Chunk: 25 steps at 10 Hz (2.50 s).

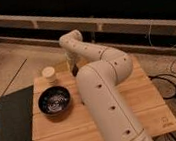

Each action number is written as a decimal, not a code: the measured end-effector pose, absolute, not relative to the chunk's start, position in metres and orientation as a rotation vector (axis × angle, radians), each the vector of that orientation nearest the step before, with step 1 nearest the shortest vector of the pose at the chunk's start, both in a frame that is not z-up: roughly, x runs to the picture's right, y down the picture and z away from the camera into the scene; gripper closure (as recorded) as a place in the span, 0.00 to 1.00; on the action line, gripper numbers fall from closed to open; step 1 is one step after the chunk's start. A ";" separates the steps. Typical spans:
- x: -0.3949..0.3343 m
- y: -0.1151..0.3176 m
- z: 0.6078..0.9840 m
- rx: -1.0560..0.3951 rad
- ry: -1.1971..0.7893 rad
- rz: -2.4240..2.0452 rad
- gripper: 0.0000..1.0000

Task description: Place the eraser on the white sponge

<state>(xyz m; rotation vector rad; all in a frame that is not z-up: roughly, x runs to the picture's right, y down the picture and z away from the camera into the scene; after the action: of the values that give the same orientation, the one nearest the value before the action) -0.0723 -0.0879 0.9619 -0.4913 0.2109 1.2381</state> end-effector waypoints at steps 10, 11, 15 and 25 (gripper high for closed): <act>-0.056 -0.013 0.890 -0.477 0.217 1.374 1.00; -0.057 -0.001 0.880 -0.481 0.215 1.379 1.00; -0.047 0.058 0.845 -0.520 0.280 1.379 1.00; -0.051 0.067 0.853 -0.501 0.301 1.311 1.00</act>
<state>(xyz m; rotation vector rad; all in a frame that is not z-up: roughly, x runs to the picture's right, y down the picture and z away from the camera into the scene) -0.0514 0.0669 0.8530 -0.5006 0.3011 1.3107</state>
